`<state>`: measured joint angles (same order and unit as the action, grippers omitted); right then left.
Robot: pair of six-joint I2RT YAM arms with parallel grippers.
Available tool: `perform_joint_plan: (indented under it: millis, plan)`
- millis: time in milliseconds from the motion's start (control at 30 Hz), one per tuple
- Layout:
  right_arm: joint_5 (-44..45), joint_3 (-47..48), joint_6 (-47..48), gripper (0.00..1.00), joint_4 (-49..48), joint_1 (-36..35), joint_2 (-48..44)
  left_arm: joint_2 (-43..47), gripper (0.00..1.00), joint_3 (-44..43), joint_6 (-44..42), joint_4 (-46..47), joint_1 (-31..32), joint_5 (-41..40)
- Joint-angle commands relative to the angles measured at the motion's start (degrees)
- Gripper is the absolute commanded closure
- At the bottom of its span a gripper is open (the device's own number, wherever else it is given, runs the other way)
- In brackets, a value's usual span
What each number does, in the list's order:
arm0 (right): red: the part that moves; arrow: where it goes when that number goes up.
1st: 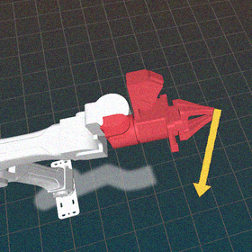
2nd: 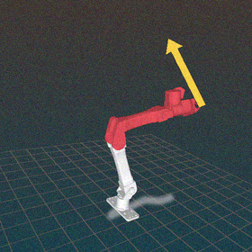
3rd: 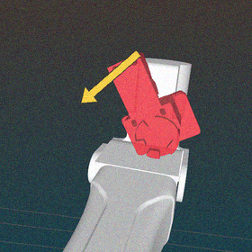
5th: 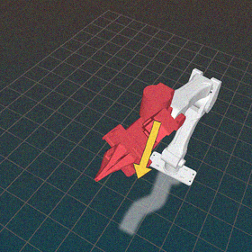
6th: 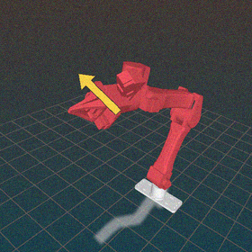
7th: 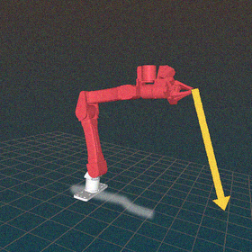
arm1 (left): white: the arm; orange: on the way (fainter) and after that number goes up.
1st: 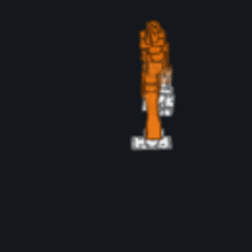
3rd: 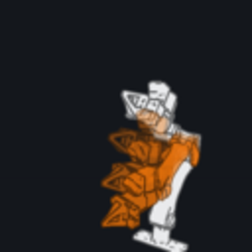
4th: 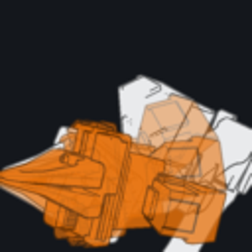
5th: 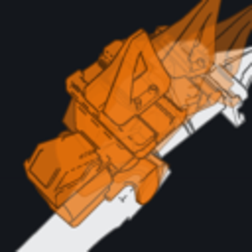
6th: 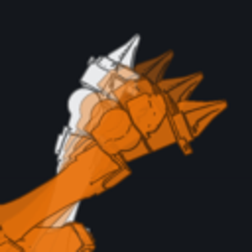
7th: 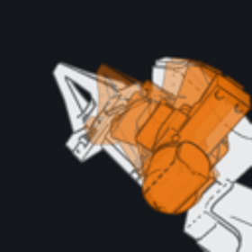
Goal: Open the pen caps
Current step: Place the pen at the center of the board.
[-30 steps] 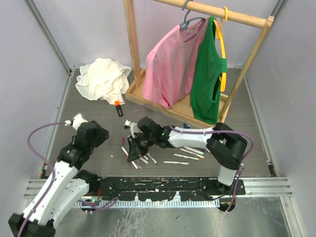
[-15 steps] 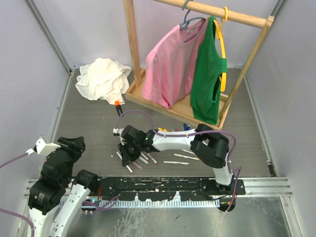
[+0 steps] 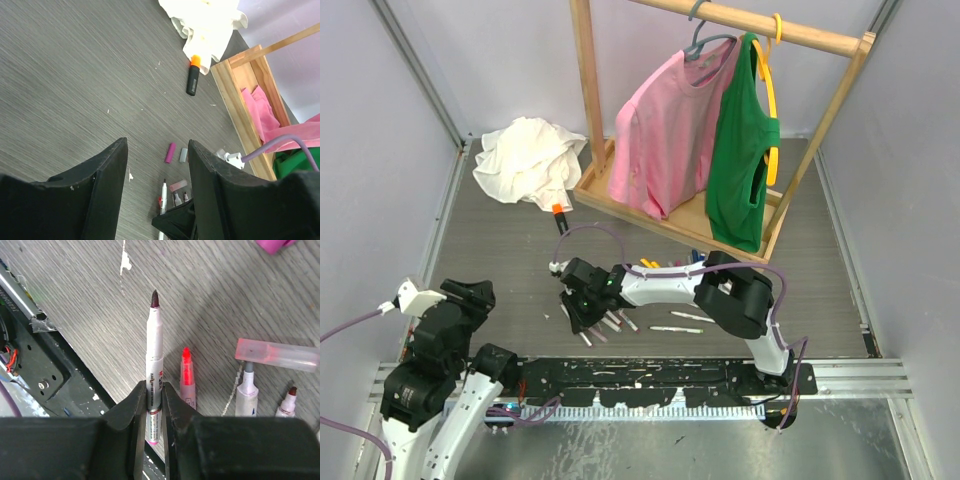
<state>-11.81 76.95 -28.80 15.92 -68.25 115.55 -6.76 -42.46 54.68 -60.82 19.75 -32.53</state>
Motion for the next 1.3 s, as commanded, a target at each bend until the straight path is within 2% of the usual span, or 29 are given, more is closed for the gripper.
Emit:
perform_joint_plan:
  millis: [0, 267, 600, 833, 1000, 1100, 1200, 1267]
  plan:
    - [3.4, 2.9, 0.9, 0.78, 0.6, -0.5, -0.3, 0.2, 0.48, 0.2, 0.6, 1.1, -0.2, -0.5]
    - [4.7, 3.5, 1.9, 0.69, 1.9, -0.5, 1.2, 0.4, 0.48, 0.3, 0.9, 1.0, -0.2, -0.1]
    - [2.6, 4.7, 3.0, 0.67, 2.4, -0.4, 0.6, 0.4, 0.49, 0.7, 0.9, 1.6, -0.2, 0.7]
    - [-2.1, 7.2, 7.0, 0.66, 3.0, 0.0, -5.4, 0.4, 0.47, 1.9, 0.0, 4.0, -0.2, 4.2]
    - [-6.6, 7.0, 10.1, 0.66, 3.6, 3.8, -10.7, 0.0, 0.42, 3.6, -1.8, 6.9, -0.2, 8.1]
    - [-10.5, 6.7, 16.2, 0.67, 5.3, 6.6, -14.0, -0.8, 0.37, 6.2, -4.6, 12.7, -0.2, 13.1]
    - [-13.9, 5.5, 26.8, 0.69, 7.5, 9.0, -18.0, -3.7, 0.28, 10.2, -8.5, 22.0, -0.2, 20.7]
    - [-19.0, 3.9, 33.7, 0.69, 9.1, 11.0, -20.7, -6.9, 0.27, 13.0, -9.5, 27.2, -0.2, 24.4]
